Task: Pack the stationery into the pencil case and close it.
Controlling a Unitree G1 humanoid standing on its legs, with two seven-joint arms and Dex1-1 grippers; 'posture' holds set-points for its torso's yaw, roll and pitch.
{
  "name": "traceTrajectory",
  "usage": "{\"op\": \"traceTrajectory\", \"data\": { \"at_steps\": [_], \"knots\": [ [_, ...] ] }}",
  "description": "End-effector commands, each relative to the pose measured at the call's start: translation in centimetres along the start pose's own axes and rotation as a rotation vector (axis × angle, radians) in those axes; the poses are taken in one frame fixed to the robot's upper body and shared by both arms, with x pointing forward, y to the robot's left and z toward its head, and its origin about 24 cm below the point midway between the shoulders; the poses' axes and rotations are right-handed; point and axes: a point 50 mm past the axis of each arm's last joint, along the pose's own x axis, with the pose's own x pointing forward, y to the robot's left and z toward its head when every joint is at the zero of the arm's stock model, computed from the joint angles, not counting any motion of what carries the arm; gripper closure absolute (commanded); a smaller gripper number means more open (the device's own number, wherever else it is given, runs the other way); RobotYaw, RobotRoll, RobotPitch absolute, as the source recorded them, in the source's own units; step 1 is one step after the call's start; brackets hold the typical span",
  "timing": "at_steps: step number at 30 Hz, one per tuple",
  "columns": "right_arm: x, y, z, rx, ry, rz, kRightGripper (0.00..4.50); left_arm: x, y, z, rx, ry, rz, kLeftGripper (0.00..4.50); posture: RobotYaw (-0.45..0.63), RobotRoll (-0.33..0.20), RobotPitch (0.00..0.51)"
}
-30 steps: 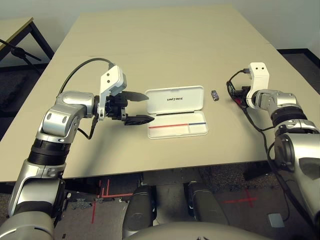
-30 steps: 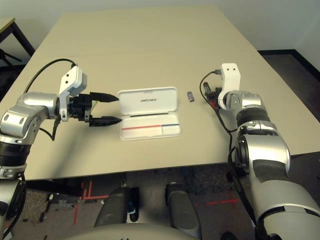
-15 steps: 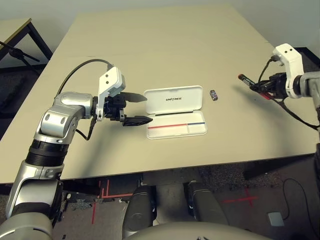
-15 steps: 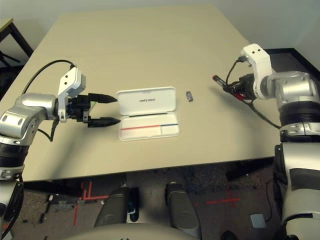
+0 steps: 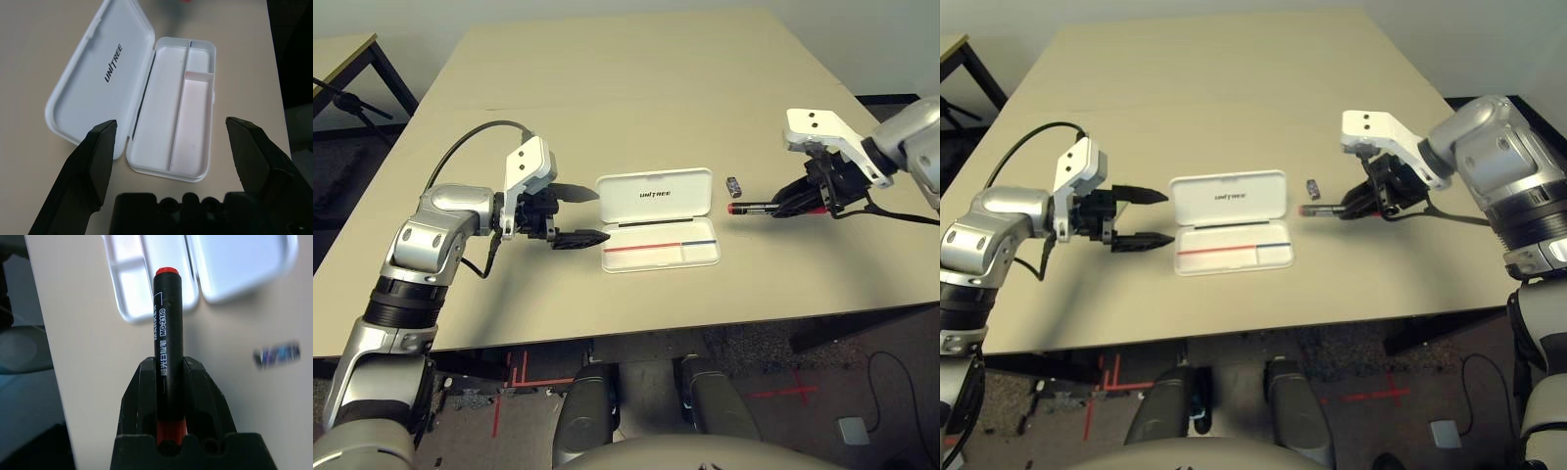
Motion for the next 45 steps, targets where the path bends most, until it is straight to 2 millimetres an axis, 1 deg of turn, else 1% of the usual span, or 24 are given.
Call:
{"op": "traceTrajectory", "data": {
  "at_steps": [1,4,5,7,10,14,18,23,28,34,38,40,41,43,44,45],
  "knots": [
    [1.0,-0.5,0.7,-0.078,0.025,0.037,3.99,-0.2,-0.3,0.1,0.019,0.008,0.008,0.0,0.03,0.0,0.092],
    [2.9,-1.0,1.9,-0.155,0.036,0.076,3.99,-0.3,-0.5,-0.2,0.017,0.01,0.015,0.0,0.05,0.0,0.093],
    [3.2,-1.0,2.1,-0.169,0.037,0.083,3.99,-0.3,-0.6,-0.2,0.016,0.011,0.017,0.0,0.06,0.0,0.093],
    [4.5,-1.3,3.0,-0.215,0.008,0.091,3.99,-0.5,-0.7,-0.3,0.015,0.012,0.023,0.0,0.07,0.0,0.093],
    [6.6,-2.0,4.1,-0.283,-0.027,0.038,3.99,-0.8,-0.7,-0.5,0.014,0.013,0.038,0.0,0.09,0.0,0.091],
    [8.5,-2.4,4.6,-0.285,-0.108,-0.016,3.99,-1.1,-0.8,-0.5,0.013,0.014,0.049,0.0,0.1,0.0,0.088],
    [9.4,-2.4,4.4,-0.294,-0.123,-0.015,3.99,-1.2,-0.9,-0.5,0.013,0.015,0.055,0.0,0.1,0.0,0.088],
    [9.9,-2.2,4.1,-0.287,-0.129,0.004,3.99,-1.3,-0.7,-0.4,0.016,0.017,0.057,0.0,0.1,0.0,0.09],
    [10.9,-2.1,4.1,-0.278,-0.141,0.002,3.99,-1.2,-0.6,-0.3,0.023,0.028,0.06,0.0,0.09,0.0,0.094],
    [11.6,-1.7,4.3,-0.278,-0.138,0.049,3.99,-1.2,-0.5,-0.3,0.027,0.046,0.057,0.0,0.09,0.0,0.097],
    [12.0,-1.5,4.3,-0.277,-0.145,0.049,2.54,-1.2,0.0,-0.4,0.01,0.05,0.089,0.0,0.08,0.0,0.099],
    [11.8,-1.4,4.1,-0.251,-0.157,0.078,1.82,-1.3,0.2,-0.5,-0.008,0.048,0.107,0.0,0.08,0.0,0.097],
    [11.4,-1.4,4.1,-0.24,-0.17,0.09,1.35,-1.3,0.3,-0.5,-0.017,0.045,0.12,0.0,0.08,0.0,0.097],
    [10.6,-1.3,4.0,-0.217,-0.198,0.113,0.69,-1.5,0.7,-0.5,-0.043,0.032,0.162,0.0,0.08,0.0,0.097],
    [10.1,-1.2,4.0,-0.211,-0.214,0.12,0.26,-1.6,1.0,-0.4,-0.057,0.023,0.187,0.0,0.08,0.0,0.097],
    [9.5,-1.1,3.9,-0.204,-0.232,0.123,0.03,-1.7,1.2,-0.3,-0.073,0.011,0.211,0.0,0.08,0.0,0.097]
  ]
}}
